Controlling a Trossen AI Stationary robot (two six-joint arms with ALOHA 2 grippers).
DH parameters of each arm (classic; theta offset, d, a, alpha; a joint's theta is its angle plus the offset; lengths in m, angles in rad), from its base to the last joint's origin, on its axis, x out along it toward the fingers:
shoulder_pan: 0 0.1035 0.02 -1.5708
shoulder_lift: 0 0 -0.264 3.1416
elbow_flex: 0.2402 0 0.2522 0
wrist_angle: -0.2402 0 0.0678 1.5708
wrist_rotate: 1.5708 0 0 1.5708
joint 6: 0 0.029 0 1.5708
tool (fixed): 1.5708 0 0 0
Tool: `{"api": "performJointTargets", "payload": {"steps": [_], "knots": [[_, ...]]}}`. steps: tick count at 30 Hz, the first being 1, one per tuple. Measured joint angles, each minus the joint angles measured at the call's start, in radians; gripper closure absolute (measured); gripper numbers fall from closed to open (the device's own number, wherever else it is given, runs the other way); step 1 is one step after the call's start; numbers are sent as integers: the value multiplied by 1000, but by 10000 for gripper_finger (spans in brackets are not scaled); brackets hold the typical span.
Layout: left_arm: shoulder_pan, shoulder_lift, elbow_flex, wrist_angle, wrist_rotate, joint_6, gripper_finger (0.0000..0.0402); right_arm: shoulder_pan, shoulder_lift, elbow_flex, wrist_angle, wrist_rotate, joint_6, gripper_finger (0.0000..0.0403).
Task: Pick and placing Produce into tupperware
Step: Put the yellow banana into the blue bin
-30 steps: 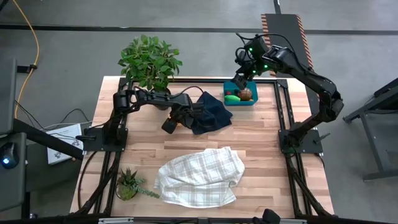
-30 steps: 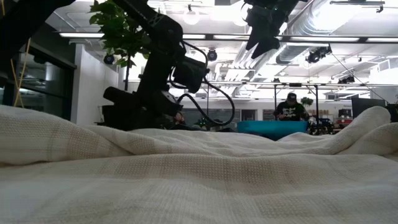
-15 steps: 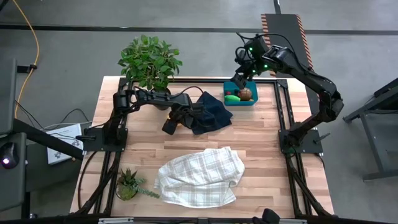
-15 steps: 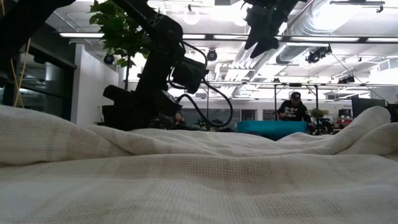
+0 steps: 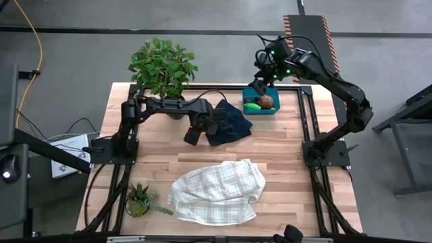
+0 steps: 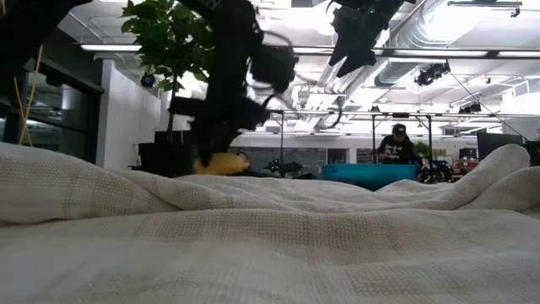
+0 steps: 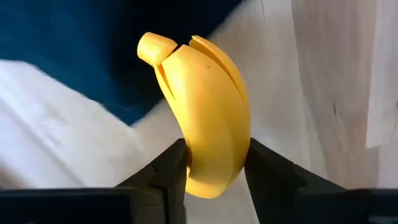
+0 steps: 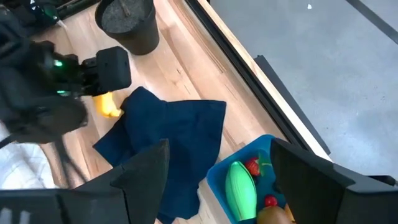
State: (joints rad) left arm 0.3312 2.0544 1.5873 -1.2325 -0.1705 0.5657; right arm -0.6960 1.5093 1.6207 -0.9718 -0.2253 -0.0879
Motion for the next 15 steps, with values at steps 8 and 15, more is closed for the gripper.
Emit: {"api": "performJointTargets", "payload": {"steps": [8,15], "knots": [[-56,0,120,1,-4,-108,268,0,0,0,-2,16,-27,133],[-97,0,180,-30,24,-254,268,-36,-14,0,7,41,-51,133]]}}
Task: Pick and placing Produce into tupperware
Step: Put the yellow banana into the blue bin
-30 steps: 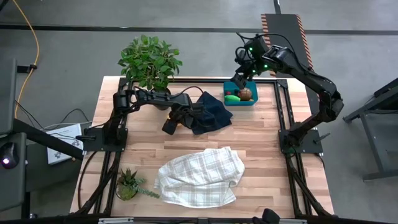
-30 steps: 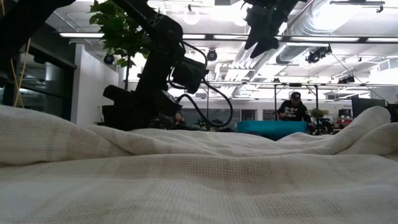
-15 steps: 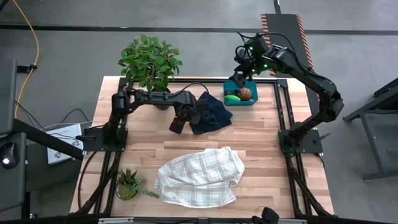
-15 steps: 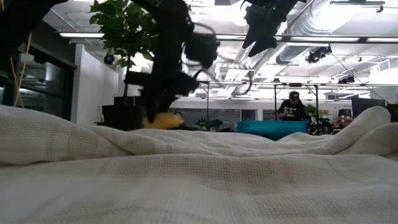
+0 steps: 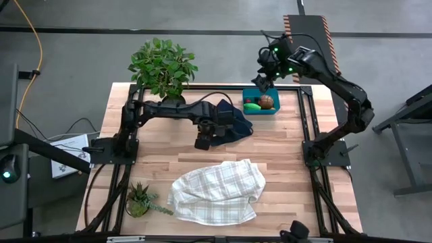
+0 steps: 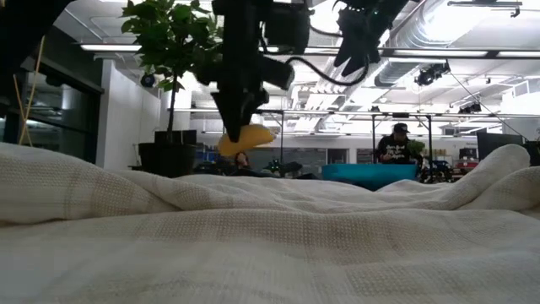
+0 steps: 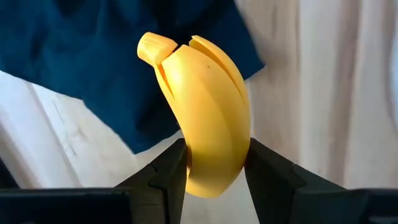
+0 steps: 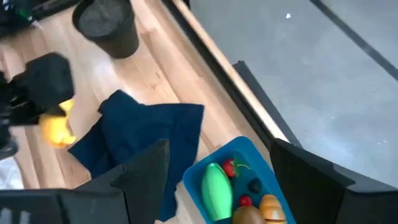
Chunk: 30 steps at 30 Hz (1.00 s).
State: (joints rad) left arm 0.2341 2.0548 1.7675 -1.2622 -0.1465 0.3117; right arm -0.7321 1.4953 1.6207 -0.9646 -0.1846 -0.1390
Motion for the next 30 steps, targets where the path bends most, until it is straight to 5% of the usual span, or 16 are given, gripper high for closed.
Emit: {"api": "performJointTargets", "payload": {"steps": [20,30], "knots": [[-14,-242,47,57,87,-320,268,-105,-99,0,4,-130,27,133],[-106,-396,47,139,-48,-460,268,-103,-102,0,-111,-348,-3,133]]}}
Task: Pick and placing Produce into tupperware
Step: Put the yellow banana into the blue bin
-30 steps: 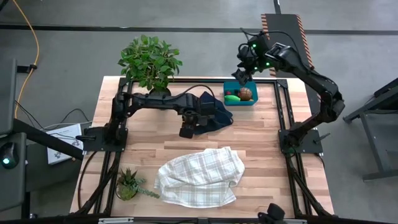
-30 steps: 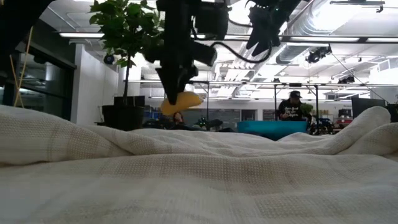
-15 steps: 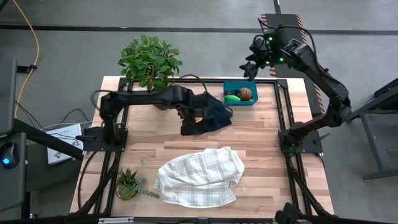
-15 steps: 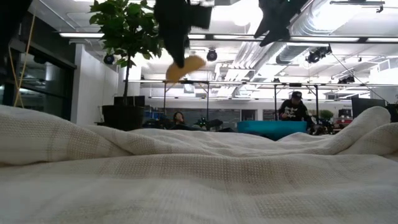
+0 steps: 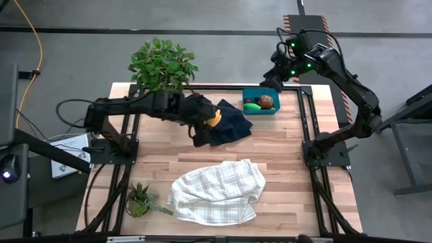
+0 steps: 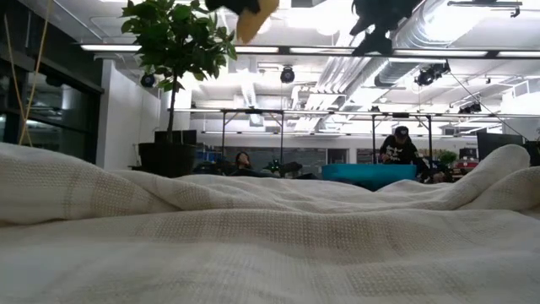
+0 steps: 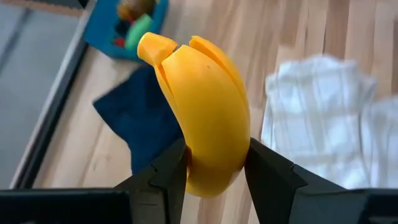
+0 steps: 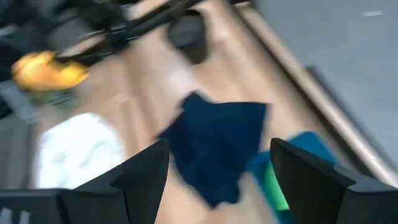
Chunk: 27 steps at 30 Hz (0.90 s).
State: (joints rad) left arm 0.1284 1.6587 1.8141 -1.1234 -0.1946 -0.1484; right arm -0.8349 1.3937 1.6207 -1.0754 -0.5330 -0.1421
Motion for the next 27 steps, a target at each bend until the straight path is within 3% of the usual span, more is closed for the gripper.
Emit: {"api": "performJointTargets", "payload": {"steps": [7,10,13,16,22,27], "knots": [[-86,-73,0,62,-156,-118,268,70,0,0,-84,-367,-102,133],[-127,-91,-7,51,-241,-192,268,108,0,0,-80,-460,-125,133],[-176,-112,-41,52,-340,-254,268,147,-12,-50,10,-470,-88,133],[-224,-129,-85,51,-414,-321,268,177,-49,-204,194,-469,19,133],[-316,-148,-167,54,-530,-489,268,243,-148,-577,697,-418,338,133],[-385,-151,-221,64,-616,-620,268,313,-205,-793,1151,-333,644,133]]}}
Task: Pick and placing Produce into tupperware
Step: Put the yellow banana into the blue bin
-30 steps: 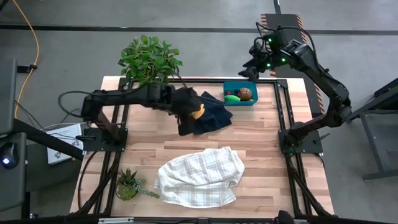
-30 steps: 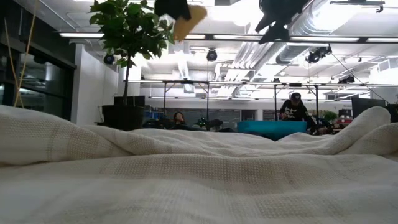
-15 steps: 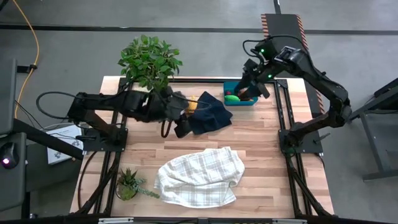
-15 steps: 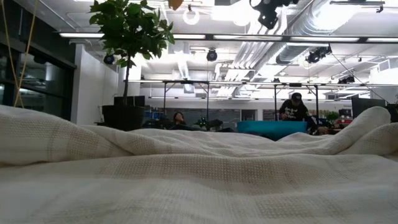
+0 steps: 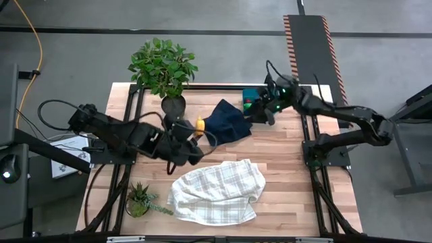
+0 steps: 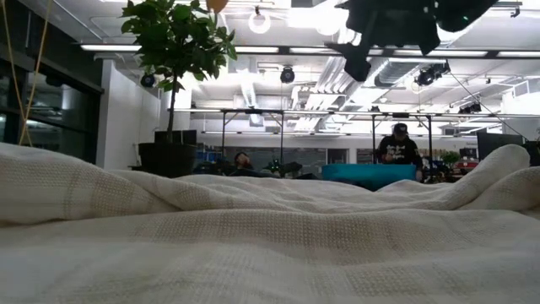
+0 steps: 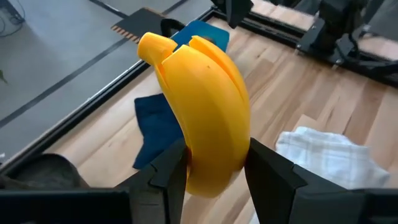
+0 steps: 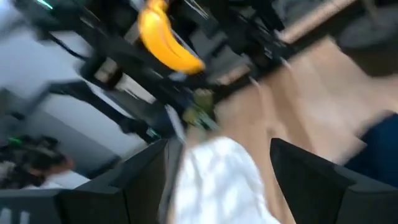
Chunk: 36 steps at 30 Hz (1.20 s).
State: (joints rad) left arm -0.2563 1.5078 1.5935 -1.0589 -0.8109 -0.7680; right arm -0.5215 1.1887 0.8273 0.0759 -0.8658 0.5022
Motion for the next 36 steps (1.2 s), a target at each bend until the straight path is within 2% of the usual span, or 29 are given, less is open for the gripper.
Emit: {"api": "performJointTargets", "payload": {"steps": [3,6,14,21,25,36], "knots": [[-30,-2,-22,11,-23,-53,268,36,-8,-73,232,21,148,133],[-58,-2,-33,10,-47,-103,268,58,-7,-104,343,42,228,133],[-159,-2,-46,-32,-95,-268,268,105,-7,-96,352,107,236,133],[-293,-36,-46,-106,-235,-464,268,137,-7,-96,354,148,241,133],[-328,-69,-46,-111,-302,-478,268,152,-7,-96,355,173,238,133],[-326,-81,-46,-55,-293,-431,268,192,-7,-96,356,230,246,133]]}}
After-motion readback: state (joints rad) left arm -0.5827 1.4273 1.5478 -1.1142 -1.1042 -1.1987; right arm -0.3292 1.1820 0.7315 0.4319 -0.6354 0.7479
